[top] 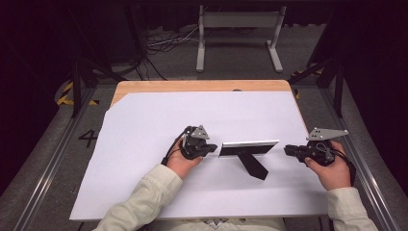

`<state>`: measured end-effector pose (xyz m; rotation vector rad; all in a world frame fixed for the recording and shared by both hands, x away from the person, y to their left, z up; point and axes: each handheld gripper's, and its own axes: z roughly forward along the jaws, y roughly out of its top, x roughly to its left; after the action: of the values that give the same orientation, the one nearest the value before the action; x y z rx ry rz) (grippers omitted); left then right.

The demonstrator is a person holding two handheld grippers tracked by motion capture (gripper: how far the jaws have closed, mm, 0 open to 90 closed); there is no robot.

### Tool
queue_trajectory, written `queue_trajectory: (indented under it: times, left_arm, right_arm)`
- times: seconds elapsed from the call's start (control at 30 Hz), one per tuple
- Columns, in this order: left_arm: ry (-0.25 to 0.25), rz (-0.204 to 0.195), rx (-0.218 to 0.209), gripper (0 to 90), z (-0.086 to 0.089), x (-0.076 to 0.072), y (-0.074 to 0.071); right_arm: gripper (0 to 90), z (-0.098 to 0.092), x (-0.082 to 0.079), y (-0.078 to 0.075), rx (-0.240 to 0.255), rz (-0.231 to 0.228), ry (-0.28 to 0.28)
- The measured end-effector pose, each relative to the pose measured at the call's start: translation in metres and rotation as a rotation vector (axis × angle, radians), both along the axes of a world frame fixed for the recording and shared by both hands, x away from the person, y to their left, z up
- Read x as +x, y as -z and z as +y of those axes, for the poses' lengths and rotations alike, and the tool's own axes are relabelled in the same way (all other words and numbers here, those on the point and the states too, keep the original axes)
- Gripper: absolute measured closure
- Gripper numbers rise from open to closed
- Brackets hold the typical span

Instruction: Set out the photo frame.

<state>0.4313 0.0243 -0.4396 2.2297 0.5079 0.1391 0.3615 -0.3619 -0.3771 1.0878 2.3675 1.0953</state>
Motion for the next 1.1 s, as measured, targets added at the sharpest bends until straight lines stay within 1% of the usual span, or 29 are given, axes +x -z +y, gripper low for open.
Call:
queue_trajectory:
  times: [0.07, 0.1, 0.17, 0.2, 0.23, 0.27, 0.4, 0.43, 0.53, 0.57, 0.6, 0.63, 0.7, 0.73, 0.77, 0.87, 0.9, 1.1]
  left_arm:
    - [0.018, -0.016, 0.026, 90.0, -0.004, -0.002, 0.002]
    - [0.024, -0.017, 0.029, 90.0, -0.005, -0.003, 0.002]
    - [0.053, -0.014, 0.024, 90.0, -0.007, -0.004, 0.003]
    - [0.069, -0.022, 0.039, 90.0, -0.009, -0.006, 0.002]
    - [0.071, -0.047, 0.064, 90.0, -0.010, -0.008, 0.001]
    - [0.074, -0.058, 0.076, 90.0, -0.011, -0.009, 0.001]
    - [0.077, -0.030, 0.070, 90.0, -0.010, -0.008, 0.002]
    - [0.085, -0.024, 0.070, 90.0, -0.010, -0.007, 0.003]
    - [0.105, 0.017, 0.053, 90.0, -0.009, -0.007, 0.004]
    - [0.117, 0.023, 0.050, 90.0, -0.009, -0.006, 0.005]
    - [0.116, 0.033, 0.043, 90.0, -0.009, -0.006, 0.005]
    - [0.116, 0.053, 0.032, 90.0, -0.009, -0.007, 0.006]
    - [0.131, 0.062, 0.030, 90.0, -0.008, -0.006, 0.006]
    - [0.130, 0.072, 0.025, 90.0, -0.008, -0.007, 0.006]
    - [0.140, 0.087, 0.027, 90.0, -0.008, -0.007, 0.006]
    - [0.168, 0.087, 0.036, 90.0, -0.010, -0.007, 0.007]
    - [0.171, 0.101, 0.038, 90.0, -0.011, -0.009, 0.007]
    - [0.232, 0.088, 0.064, 90.0, -0.018, -0.014, 0.006]
  right_arm:
    - [81.8, 0.000, 0.000, 0.000, 0.000, -0.001, -0.001]
    - [81.8, 0.001, 0.000, 0.000, 0.001, -0.001, -0.002]
    - [81.7, 0.001, 0.000, -0.001, 0.001, -0.003, -0.007]
    - [81.7, 0.001, 0.000, -0.001, 0.002, -0.003, -0.010]
    - [81.7, 0.001, -0.001, -0.001, 0.002, -0.003, -0.011]
    - [81.8, 0.002, -0.001, -0.001, 0.003, -0.005, -0.012]
    - [81.8, 0.003, -0.001, -0.003, 0.003, -0.012, -0.015]
    - [81.8, 0.003, -0.002, -0.003, 0.003, -0.013, -0.016]
    - [81.5, 0.003, -0.002, -0.004, 0.006, -0.014, -0.017]
    - [81.5, 0.003, -0.002, -0.005, 0.005, -0.012, -0.015]
    - [81.4, 0.002, -0.002, -0.005, 0.007, -0.012, -0.014]
    - [81.3, 0.002, -0.002, -0.005, 0.008, -0.016, -0.014]
    - [81.2, 0.001, -0.003, -0.006, 0.011, -0.016, -0.010]
    - [81.1, 0.001, -0.003, -0.006, 0.011, -0.013, -0.004]
    - [81.1, 0.000, -0.003, -0.007, 0.010, -0.011, 0.000]
    - [81.0, -0.002, -0.004, -0.008, 0.014, -0.010, 0.009]
    - [81.1, -0.002, -0.004, -0.008, 0.014, -0.007, 0.014]
    - [81.0, -0.004, -0.005, -0.010, 0.020, -0.014, 0.020]
